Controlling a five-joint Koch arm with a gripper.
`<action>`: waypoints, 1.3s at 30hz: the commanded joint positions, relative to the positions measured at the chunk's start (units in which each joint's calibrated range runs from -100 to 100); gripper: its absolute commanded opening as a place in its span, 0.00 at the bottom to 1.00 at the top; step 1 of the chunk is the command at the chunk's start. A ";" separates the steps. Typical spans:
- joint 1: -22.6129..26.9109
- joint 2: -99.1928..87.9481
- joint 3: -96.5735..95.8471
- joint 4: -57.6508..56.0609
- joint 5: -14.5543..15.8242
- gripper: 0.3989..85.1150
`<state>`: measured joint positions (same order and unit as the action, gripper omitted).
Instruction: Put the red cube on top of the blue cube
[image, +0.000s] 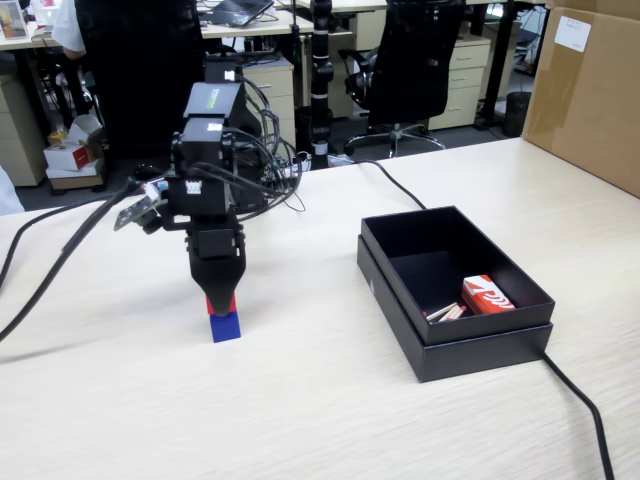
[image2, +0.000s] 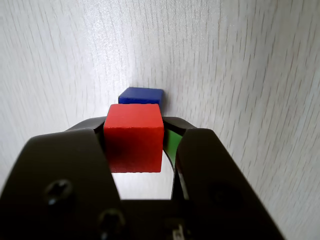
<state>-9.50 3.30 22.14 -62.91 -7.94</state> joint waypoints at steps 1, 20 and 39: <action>0.05 -5.08 2.16 -0.37 0.34 0.01; 0.00 -2.44 2.25 0.23 0.54 0.01; 0.15 0.08 2.16 0.84 0.68 0.10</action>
<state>-9.35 4.47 22.14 -62.83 -7.50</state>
